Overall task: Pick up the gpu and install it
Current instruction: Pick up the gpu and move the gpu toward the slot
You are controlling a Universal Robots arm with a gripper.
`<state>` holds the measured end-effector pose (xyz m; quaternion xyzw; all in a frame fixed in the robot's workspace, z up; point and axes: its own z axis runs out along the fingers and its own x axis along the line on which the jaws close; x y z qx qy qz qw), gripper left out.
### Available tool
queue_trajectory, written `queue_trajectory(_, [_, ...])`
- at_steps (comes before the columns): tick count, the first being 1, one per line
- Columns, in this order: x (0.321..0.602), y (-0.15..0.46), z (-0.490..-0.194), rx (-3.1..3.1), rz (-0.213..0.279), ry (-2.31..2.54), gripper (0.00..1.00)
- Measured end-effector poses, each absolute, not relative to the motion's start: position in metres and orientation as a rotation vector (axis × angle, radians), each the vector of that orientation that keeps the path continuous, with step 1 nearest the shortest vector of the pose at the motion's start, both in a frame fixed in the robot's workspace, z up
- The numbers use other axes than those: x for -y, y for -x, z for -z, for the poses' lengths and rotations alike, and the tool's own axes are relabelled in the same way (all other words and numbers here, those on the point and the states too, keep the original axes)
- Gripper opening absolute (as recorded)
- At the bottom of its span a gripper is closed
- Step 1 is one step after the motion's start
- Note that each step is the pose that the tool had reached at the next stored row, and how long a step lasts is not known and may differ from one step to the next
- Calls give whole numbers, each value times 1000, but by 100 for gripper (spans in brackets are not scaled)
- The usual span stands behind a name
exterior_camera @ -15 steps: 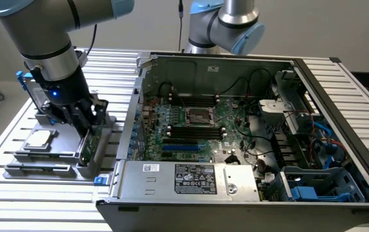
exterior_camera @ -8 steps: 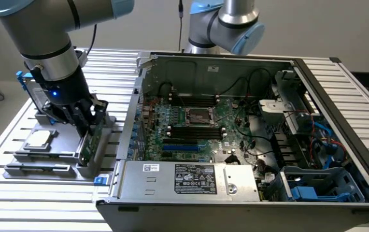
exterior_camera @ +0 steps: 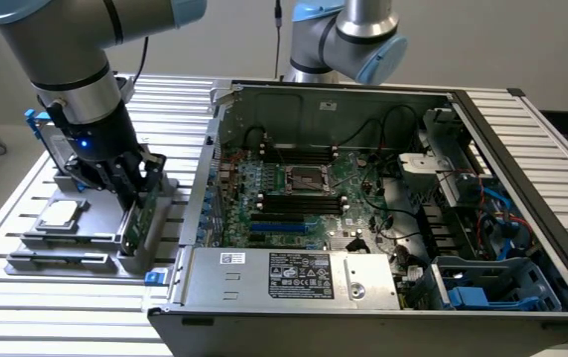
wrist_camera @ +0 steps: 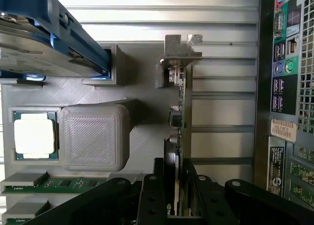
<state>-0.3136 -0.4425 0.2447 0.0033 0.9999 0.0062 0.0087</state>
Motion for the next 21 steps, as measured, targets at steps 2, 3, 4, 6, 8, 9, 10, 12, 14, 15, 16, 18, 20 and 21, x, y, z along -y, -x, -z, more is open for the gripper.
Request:
queue_trajectory(2, [443,313,-248,-3124,-22,-10,27])
queue_trajectory(3, [443,313,-250,-3124,-25,-10,27])
queue_trajectory(4, [443,313,-253,-3124,-28,-10,27])
queue_trajectory(6, [443,313,-259,-3125,-32,-10,27])
queue_trajectory(8, [443,313,-267,-3125,-35,-10,27])
queue_trajectory(9, [443,313,-271,-3125,-36,-10,27])
queue_trajectory(10, [443,313,-275,-3125,-37,-10,27])
queue_trajectory(12, [443,313,-285,-3126,-38,-10,27])
queue_trajectory(14, [443,313,-294,-3126,-38,-10,27])
queue_trajectory(15, [443,313,-298,-3126,-39,-10,27])
queue_trajectory(16, [444,312,-302,-3127,-39,-10,27])
queue_trajectory(18, [444,311,-311,-3128,-39,-10,27])
queue_trajectory(20, [444,309,-321,-3130,-39,-11,27])
queue_trajectory(21, [444,307,-325,-3131,-39,-11,27])
